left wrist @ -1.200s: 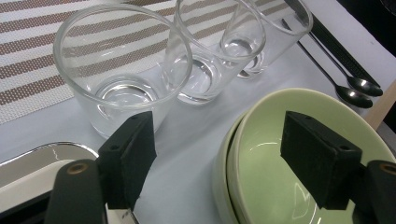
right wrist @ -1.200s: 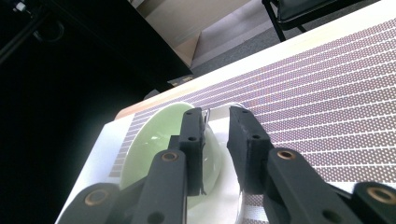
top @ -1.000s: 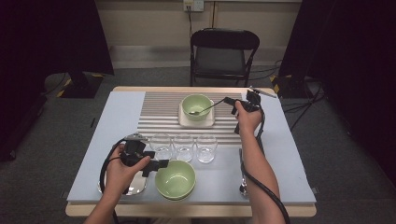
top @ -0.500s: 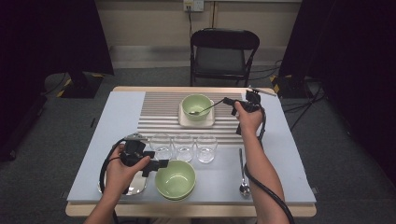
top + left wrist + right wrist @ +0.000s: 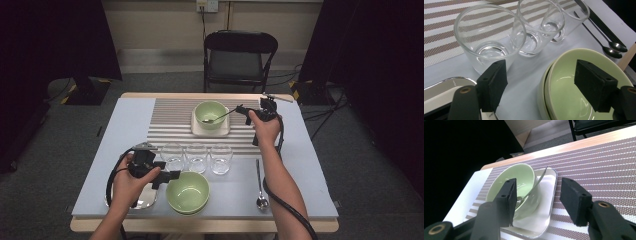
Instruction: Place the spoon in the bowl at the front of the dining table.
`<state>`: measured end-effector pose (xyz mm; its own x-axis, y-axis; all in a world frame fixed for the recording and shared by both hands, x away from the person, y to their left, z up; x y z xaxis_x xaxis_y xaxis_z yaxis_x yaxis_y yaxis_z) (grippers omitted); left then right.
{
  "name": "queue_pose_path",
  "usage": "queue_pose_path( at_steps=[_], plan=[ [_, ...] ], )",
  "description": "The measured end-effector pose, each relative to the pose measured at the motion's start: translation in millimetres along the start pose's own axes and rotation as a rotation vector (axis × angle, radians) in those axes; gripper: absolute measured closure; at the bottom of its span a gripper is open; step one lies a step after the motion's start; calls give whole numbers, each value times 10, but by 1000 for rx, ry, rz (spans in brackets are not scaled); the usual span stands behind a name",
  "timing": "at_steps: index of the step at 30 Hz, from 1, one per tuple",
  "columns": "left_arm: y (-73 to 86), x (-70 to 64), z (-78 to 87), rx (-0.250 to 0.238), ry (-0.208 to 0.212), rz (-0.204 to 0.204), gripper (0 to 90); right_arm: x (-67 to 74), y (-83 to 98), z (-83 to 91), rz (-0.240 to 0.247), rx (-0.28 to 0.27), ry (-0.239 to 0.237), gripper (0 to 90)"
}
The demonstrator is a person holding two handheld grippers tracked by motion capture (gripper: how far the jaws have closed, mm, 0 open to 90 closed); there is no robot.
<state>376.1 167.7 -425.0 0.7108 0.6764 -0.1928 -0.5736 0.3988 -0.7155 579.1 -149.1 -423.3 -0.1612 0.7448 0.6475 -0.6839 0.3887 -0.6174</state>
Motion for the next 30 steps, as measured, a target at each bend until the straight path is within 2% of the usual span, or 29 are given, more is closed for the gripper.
queue_pose_path(
  at_steps=[8,20,30],
  plan=[
    [-3,-5,4,0,-2,-4,261,6,23,3,44,6,11,361],
    [2,-9,-8,8,-4,-6,262,-33,39,63,107,28,33,318],
    [0,-20,-9,5,-5,-1,262,-72,72,117,124,44,41,304]
  ],
)
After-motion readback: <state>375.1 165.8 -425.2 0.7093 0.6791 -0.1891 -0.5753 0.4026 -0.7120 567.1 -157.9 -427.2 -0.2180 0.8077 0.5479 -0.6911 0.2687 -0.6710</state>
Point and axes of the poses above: each handheld gripper's, and its own axes: z roughly backward along the jaws, y roughly out of its underside, x roughly to its left, the point moved 5 cm from there along -z, roughly forward along the jaws, and after that the axes turned 11 degrees about -z, right-handed, at the moved point
